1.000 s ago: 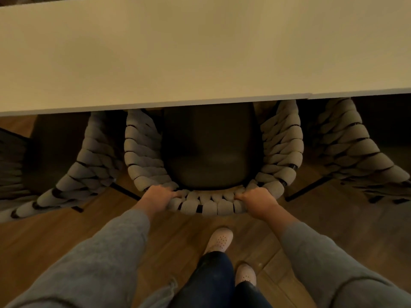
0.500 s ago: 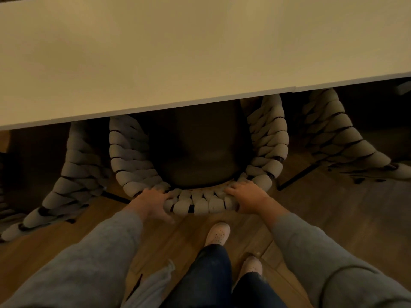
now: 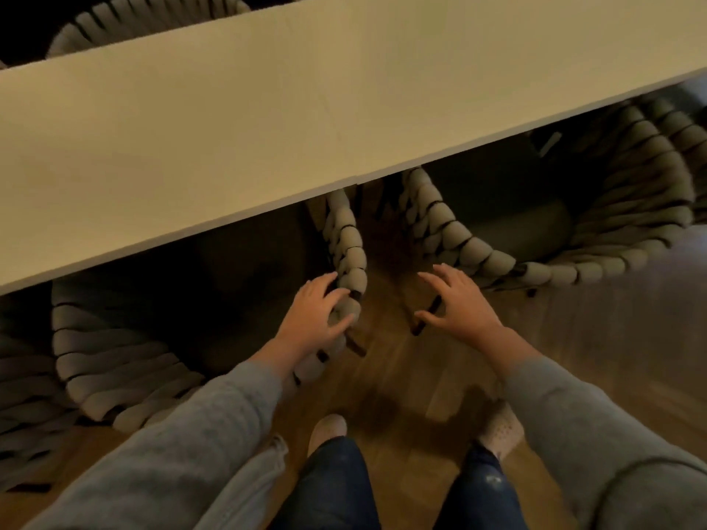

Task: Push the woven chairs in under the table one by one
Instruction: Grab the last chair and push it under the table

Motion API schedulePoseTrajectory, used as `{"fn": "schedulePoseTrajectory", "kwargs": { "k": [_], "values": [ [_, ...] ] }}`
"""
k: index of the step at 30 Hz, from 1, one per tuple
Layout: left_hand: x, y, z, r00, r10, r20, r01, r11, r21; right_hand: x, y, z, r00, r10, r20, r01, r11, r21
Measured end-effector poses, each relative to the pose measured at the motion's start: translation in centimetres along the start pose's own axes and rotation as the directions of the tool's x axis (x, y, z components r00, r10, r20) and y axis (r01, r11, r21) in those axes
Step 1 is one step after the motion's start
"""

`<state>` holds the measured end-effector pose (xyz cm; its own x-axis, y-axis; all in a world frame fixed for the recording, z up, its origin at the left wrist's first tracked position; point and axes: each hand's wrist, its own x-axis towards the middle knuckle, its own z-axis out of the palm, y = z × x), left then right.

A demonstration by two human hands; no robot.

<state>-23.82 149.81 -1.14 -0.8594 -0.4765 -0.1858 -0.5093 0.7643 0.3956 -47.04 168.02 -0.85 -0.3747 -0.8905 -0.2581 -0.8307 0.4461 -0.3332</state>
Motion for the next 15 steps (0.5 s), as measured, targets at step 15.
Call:
{"fn": "schedulePoseTrajectory", "kwargs": {
  "k": [15],
  "values": [
    [16.5, 28.3, 8.1, 0.987, -0.062, 0.151, 0.036, 0.985, 0.17, -3.5, 35.5, -14.0, 0.927, 0.122, 0.354, -0.007, 0.951, -0.31]
  ]
}}
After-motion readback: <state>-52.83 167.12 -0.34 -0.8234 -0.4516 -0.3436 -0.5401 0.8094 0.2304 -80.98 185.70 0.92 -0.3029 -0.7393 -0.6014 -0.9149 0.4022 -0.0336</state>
